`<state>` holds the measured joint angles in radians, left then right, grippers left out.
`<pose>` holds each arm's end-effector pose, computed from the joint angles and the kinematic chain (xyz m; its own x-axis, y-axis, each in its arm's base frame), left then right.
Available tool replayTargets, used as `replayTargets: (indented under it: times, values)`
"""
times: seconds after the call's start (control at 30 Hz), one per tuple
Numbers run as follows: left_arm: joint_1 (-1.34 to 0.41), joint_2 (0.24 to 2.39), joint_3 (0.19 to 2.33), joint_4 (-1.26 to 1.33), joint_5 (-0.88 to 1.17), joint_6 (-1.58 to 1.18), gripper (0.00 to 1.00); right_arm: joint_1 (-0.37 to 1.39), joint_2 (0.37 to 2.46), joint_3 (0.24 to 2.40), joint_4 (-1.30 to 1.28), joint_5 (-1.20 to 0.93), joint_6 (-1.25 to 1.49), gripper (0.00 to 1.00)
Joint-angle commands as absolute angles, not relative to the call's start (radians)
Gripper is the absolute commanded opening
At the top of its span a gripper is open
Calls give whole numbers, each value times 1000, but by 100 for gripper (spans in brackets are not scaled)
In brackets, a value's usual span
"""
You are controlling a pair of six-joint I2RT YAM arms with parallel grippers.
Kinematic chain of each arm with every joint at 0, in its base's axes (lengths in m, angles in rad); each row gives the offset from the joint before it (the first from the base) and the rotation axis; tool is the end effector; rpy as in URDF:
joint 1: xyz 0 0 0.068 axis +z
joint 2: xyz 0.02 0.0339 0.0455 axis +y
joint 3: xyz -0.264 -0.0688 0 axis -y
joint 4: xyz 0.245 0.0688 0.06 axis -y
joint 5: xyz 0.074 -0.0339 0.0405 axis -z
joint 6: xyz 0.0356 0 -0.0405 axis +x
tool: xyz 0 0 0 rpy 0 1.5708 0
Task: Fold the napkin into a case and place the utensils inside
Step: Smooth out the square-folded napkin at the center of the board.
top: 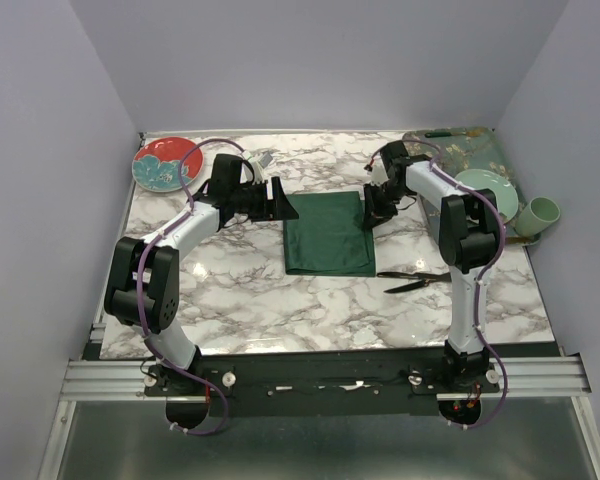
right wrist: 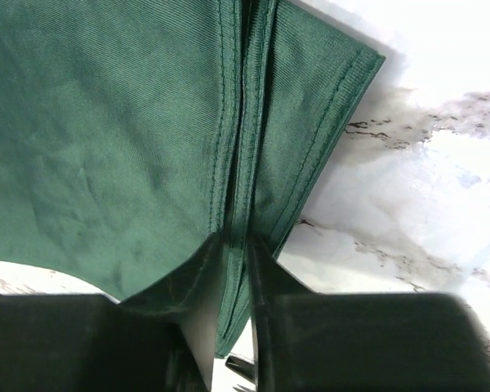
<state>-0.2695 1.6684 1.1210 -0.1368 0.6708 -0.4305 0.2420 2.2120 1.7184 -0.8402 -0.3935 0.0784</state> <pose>0.3460 -0.1185 0.2356 -0.8345 -0.1086 -0.5403 0.3572 0.6398 -0.6804 0.4309 0.1204 0.1579 -0.9650 -0.1637 -0.2049 -0.2339 0.8906 0.3899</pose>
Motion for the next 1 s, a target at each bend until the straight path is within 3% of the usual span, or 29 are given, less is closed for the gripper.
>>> replayTargets:
  times: [0.0, 0.3, 0.97]
  values:
    - [-265, 1669, 1120, -118, 684, -429, 76, 249, 2221, 1704, -858, -405, 80, 20]
    - [-259, 1678, 1118, -109, 686, -434, 76, 249, 2206, 1706, -864, -420, 90, 1]
    - [-256, 1674, 1106, -112, 686, -430, 76, 249, 2092, 1605, -865, -407, 123, 1]
